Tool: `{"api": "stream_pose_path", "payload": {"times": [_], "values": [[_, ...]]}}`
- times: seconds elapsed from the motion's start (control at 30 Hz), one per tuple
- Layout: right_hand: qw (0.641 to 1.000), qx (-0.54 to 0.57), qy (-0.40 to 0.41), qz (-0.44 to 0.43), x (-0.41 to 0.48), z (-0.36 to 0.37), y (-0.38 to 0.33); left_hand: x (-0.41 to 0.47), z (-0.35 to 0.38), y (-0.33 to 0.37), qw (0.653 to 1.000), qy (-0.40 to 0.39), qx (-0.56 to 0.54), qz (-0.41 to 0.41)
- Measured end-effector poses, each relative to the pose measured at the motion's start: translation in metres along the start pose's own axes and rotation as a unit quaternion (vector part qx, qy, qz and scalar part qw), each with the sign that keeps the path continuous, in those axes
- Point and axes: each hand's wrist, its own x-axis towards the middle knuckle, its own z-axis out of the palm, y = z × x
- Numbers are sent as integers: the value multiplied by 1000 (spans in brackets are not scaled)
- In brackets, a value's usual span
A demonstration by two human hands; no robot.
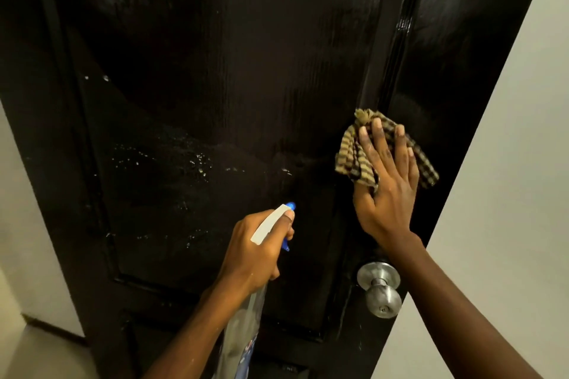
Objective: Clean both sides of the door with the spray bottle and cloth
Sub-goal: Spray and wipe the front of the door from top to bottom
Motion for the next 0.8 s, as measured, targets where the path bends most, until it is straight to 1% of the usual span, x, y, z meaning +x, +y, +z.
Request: {"api": "stream_pose_path", "payload": {"times": [0.07,0.1,0.2,0.27,0.33,0.4,0.5,0.6,0.7,0.73,0.77,0.8], "values": [[999,-49,-5,3,14,8,-17,-2,-9,-3,1000,23,-11,-4],[997,-80,-15,-10,15,15,-24,-2,-14,-4,999,35,-13,-4],[982,-134,-84,-103,-5,43,-35,0,-27,-9,998,63,3,7],[960,-162,-142,-180,-39,64,-33,2,-35,-12,997,79,9,11],[945,-180,-171,-211,-76,74,-22,5,-43,-15,996,85,7,13],[949,-176,-170,-197,-101,72,-10,6,-49,-17,996,82,4,13],[966,-176,-116,-150,-97,64,-3,12,-57,-21,997,70,2,17],[981,-181,-25,-65,-52,63,-22,17,-64,-24,998,58,4,18],[985,-167,24,18,-3,66,-53,21,-74,-25,999,51,5,18],[984,-176,22,23,4,69,-61,23,-77,-26,999,51,6,17],[982,-188,7,5,4,75,-67,25,-80,-27,999,50,6,19],[980,-198,-19,-30,-3,81,-70,28,-83,-27,999,48,7,23]]}}
